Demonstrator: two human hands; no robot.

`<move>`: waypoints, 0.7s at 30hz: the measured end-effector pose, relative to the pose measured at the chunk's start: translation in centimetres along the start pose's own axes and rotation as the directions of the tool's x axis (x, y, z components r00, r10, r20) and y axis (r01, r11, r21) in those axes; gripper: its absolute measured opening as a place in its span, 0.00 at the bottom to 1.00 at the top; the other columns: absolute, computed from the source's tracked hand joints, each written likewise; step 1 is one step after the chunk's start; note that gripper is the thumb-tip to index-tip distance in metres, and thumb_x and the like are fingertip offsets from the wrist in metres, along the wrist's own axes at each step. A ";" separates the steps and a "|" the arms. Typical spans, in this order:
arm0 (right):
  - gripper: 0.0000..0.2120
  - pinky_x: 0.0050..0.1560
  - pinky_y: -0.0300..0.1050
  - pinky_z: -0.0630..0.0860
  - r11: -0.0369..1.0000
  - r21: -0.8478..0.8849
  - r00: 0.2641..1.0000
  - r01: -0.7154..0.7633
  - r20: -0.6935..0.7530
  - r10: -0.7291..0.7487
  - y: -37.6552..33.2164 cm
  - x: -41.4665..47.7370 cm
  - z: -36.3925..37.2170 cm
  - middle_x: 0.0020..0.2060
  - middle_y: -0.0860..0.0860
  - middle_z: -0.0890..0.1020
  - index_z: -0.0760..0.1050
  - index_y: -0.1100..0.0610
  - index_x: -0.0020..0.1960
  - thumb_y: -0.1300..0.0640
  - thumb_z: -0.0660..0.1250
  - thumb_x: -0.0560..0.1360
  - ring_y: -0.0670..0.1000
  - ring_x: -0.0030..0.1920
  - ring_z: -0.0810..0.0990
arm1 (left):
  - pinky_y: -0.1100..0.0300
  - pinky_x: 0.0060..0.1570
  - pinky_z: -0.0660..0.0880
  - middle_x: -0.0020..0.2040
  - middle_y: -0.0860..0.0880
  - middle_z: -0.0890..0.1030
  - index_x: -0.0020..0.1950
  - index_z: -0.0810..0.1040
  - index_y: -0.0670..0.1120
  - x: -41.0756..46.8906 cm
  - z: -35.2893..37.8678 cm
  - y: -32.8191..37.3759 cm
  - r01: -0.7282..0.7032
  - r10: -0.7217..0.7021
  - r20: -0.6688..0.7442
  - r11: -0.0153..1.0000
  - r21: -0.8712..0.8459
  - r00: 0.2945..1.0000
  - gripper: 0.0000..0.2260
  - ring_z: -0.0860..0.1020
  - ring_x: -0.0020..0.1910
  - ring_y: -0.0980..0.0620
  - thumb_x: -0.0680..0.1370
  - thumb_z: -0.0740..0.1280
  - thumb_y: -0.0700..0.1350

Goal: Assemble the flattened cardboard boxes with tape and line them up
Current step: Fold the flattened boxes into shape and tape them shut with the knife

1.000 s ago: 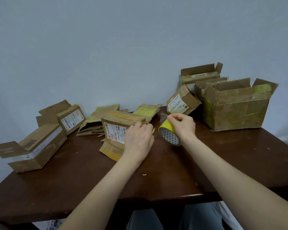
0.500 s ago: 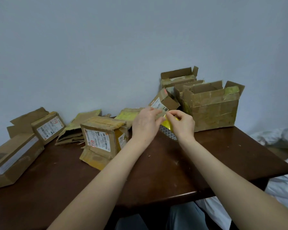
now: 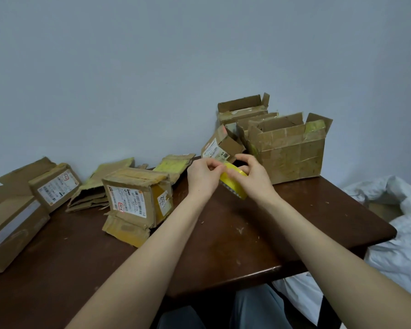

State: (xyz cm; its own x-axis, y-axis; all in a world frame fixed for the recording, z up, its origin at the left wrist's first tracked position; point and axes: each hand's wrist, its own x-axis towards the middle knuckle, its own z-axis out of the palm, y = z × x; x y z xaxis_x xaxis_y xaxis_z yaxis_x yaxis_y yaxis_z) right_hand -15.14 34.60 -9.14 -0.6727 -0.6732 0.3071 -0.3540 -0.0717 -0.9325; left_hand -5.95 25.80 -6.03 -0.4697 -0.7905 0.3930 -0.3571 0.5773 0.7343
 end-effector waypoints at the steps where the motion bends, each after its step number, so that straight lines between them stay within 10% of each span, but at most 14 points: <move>1: 0.18 0.44 0.38 0.73 0.997 -0.074 0.999 0.025 0.035 -0.023 0.2 0.1 -0.1 0.42 0.49 0.80 0.73 0.52 0.63 0.53 0.70 0.75 0.47 0.46 0.78 | 0.60 0.42 0.72 0.35 0.54 0.78 0.40 0.83 0.48 0.1 0.0 -0.1 -0.006 0.006 -0.001 1.000 0.022 1.000 0.03 0.75 0.38 0.55 0.73 0.70 0.44; 13: 0.15 0.51 0.48 0.74 0.830 -0.549 0.995 0.100 0.073 -0.072 -0.6 0.6 1.1 0.57 0.49 0.80 0.72 0.47 0.63 0.48 0.65 0.77 0.55 0.56 0.78 | 0.52 0.40 0.75 0.37 0.49 0.80 0.38 0.79 0.46 -0.6 -2.5 -1.6 -0.249 0.254 0.052 0.848 0.469 0.966 0.15 0.77 0.40 0.48 0.78 0.63 0.54; 21: 0.17 0.59 0.54 0.72 0.663 -0.733 0.980 0.154 0.201 -0.006 0.4 0.2 3.8 0.59 0.49 0.77 0.71 0.46 0.65 0.46 0.63 0.78 0.55 0.62 0.71 | 0.52 0.43 0.74 0.53 0.43 0.79 0.58 0.77 0.42 -4.8 -5.7 -7.6 -0.188 -0.174 0.379 0.641 0.744 0.909 0.16 0.78 0.53 0.42 0.78 0.66 0.52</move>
State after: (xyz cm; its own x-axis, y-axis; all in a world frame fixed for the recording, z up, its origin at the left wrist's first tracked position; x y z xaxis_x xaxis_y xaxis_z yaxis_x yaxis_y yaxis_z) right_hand -12.93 31.60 -10.20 -0.5265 -0.8067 0.2684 -0.8145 0.3880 -0.4313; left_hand 3.65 24.07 -10.36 -0.6709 -0.7413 0.0196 -0.7415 0.6708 -0.0148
